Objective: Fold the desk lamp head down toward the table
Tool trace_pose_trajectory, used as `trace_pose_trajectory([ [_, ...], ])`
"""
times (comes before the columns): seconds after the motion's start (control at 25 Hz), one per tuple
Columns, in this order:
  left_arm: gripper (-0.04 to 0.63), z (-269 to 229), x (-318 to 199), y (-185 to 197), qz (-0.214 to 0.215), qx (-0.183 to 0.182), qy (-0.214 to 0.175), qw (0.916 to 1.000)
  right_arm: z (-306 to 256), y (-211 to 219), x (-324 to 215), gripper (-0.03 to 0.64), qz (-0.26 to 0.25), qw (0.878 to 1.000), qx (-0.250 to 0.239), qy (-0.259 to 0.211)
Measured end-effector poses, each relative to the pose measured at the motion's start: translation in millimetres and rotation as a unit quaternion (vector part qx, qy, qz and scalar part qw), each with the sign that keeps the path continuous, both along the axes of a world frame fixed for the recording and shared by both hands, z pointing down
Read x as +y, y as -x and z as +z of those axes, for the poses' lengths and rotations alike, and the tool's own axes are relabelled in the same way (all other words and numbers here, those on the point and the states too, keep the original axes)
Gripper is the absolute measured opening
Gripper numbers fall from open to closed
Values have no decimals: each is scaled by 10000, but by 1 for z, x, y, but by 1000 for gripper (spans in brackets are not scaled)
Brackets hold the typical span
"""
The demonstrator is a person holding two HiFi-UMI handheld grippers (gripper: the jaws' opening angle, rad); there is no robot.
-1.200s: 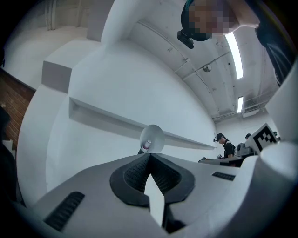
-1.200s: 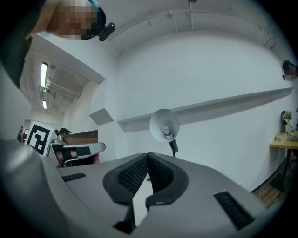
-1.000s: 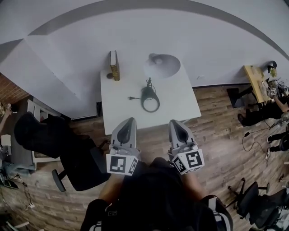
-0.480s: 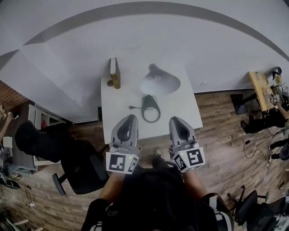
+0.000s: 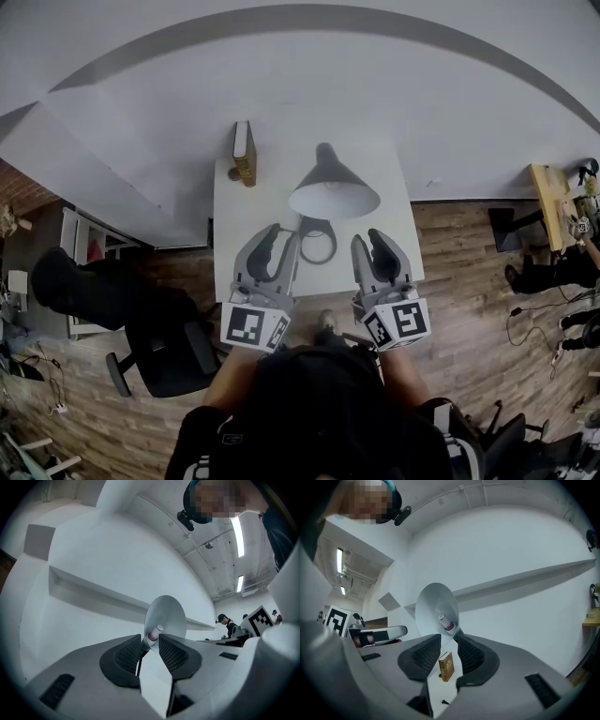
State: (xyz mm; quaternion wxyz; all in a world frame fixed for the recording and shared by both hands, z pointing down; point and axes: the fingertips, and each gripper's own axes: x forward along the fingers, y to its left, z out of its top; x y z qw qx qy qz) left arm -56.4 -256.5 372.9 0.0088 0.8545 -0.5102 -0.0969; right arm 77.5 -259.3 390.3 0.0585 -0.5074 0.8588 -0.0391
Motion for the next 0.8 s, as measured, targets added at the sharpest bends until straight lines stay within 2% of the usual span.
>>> trace_pose_trajectory([
  [0.16,136,-1,-13,-4,47,-95,31,9999,-5,1,-11,114,-47,10000,-61,-62],
  [0.64,135,-10,-43,-11,144,-253,-32,9996,-17,6,-33,110,-86,9997,-123,-176],
  [0.8,86,-5,-47,-13,99,-422,44,9991,-16,8,-36,81,-122,9998,-139,-121],
])
